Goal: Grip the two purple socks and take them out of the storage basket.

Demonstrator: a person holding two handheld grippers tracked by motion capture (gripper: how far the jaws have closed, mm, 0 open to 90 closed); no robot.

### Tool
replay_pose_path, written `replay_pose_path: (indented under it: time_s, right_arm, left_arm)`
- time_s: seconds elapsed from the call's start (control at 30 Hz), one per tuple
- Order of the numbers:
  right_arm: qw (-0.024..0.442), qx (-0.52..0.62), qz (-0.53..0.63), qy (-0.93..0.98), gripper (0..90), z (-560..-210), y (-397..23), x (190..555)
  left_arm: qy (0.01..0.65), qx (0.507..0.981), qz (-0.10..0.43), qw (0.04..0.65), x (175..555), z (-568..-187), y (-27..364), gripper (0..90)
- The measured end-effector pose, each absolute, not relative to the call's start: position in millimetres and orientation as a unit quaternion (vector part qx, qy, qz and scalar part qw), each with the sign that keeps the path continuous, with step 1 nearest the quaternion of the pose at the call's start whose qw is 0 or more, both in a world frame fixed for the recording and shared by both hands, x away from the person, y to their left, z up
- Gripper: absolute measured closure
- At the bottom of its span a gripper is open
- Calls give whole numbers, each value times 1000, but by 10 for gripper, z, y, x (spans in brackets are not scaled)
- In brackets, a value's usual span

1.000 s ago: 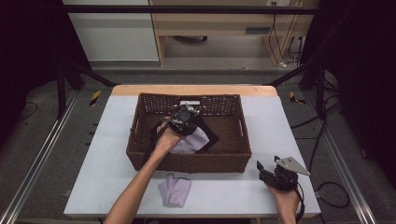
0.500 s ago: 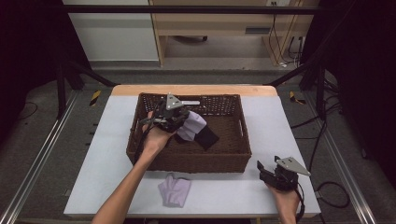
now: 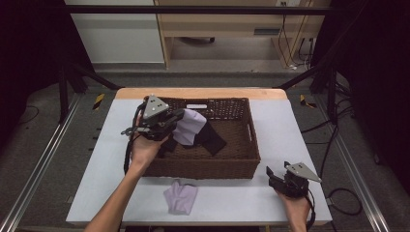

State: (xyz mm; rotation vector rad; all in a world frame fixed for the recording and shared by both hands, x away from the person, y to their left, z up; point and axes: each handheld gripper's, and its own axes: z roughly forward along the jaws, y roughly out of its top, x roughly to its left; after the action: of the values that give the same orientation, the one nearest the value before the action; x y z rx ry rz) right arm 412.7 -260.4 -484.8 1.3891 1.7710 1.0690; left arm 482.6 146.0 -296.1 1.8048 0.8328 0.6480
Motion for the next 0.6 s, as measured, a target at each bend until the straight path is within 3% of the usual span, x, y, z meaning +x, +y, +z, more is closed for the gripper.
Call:
replay_pose_path:
  time_s: [0.6]
  right_arm:
    - [321,529,406,672,294,-4847,-2600,4122]
  left_arm:
    - [323,703,290,563,4322,-2584,1845,869]
